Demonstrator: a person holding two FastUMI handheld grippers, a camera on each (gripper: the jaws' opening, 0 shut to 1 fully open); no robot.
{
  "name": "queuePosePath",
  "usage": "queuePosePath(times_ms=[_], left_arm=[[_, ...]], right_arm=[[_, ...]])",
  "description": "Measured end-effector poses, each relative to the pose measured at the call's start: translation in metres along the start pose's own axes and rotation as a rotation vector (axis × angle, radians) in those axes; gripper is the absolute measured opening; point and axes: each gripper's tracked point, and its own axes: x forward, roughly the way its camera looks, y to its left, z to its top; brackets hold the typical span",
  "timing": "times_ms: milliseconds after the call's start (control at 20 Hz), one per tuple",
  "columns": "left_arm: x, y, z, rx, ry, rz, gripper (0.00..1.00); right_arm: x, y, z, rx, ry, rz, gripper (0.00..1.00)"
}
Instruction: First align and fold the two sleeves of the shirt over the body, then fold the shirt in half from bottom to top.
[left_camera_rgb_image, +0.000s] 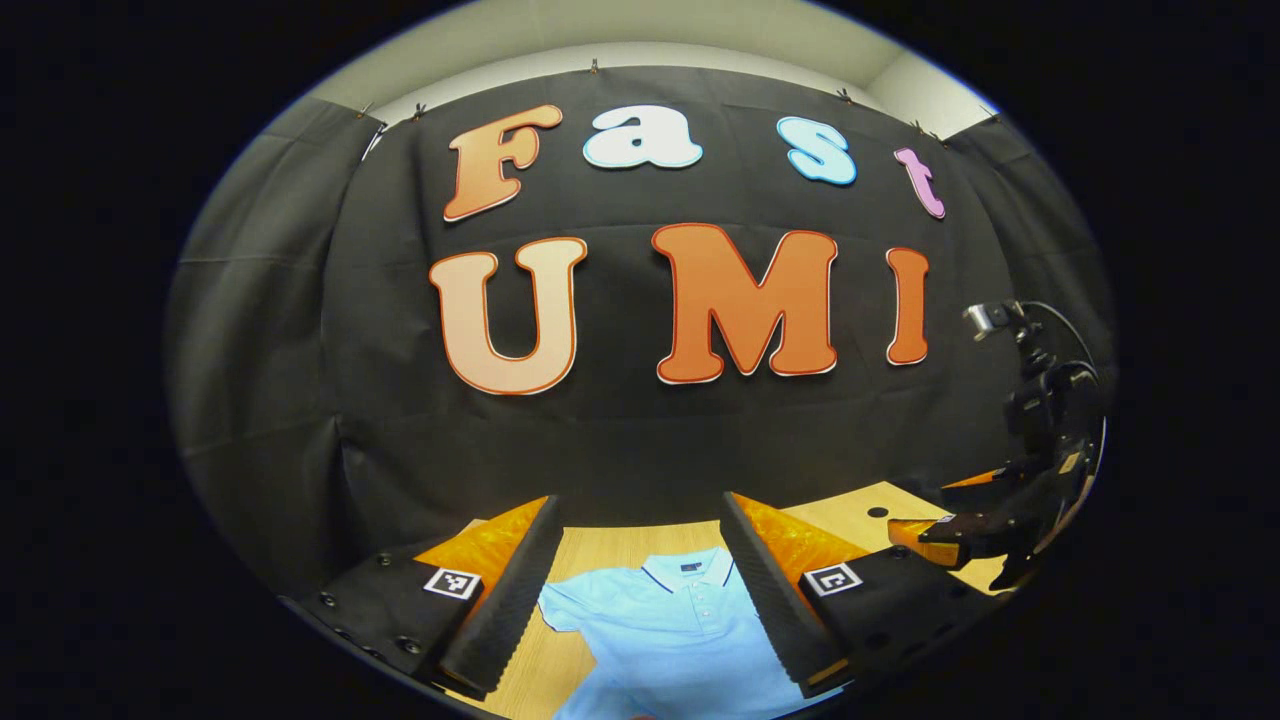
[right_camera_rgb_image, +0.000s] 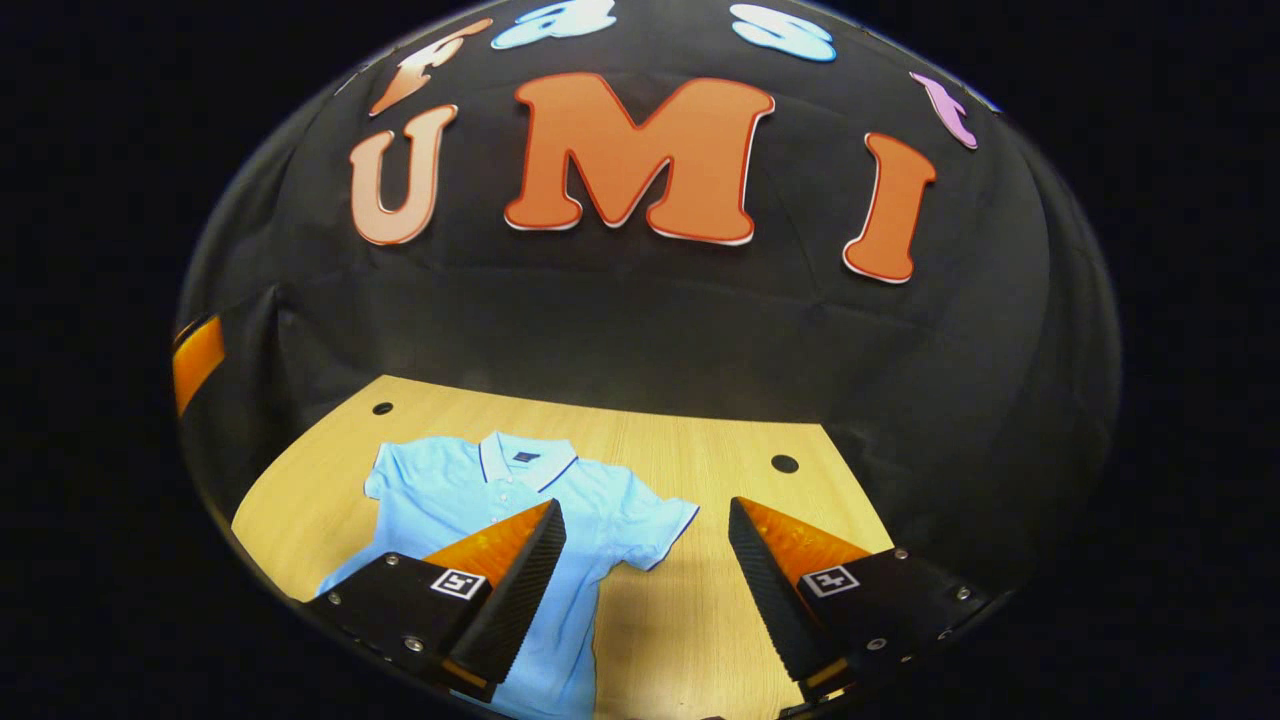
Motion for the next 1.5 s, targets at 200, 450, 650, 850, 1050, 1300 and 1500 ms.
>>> queuePosePath(times_ms=[200, 450, 650, 850, 1050, 1300, 1500], left_arm=[[0.017, 0.021, -0.008, 0.017, 0.016, 0.010, 1.00], [0.034, 0.045, -0.022, 0.018, 0.045, 0.036, 1.00], [0.044, 0.061, -0.024, 0.033, 0.050, 0.075, 1.00], [0.055, 0.067, -0.023, 0.064, 0.047, 0.088, 1.00], [0.068, 0.068, -0.033, 0.062, 0.072, 0.095, 1.00], [0.080, 0.061, -0.033, 0.083, 0.074, 0.077, 1.00], [0.084, 0.058, -0.039, 0.069, 0.089, 0.067, 1.00]], right_arm=[[0.037, -0.001, -0.018, 0.030, 0.121, -0.020, 0.99], [0.072, -0.004, -0.045, 0.034, 0.246, -0.041, 0.99], [0.101, 0.004, -0.076, 0.095, 0.385, -0.010, 0.99], [0.133, -0.004, -0.097, 0.114, 0.473, -0.042, 0.98], [0.165, -0.011, -0.122, 0.145, 0.569, -0.050, 0.98], [0.192, -0.018, -0.145, 0.174, 0.648, -0.069, 0.95], [0.206, -0.016, -0.152, 0.190, 0.675, -0.084, 0.87]])
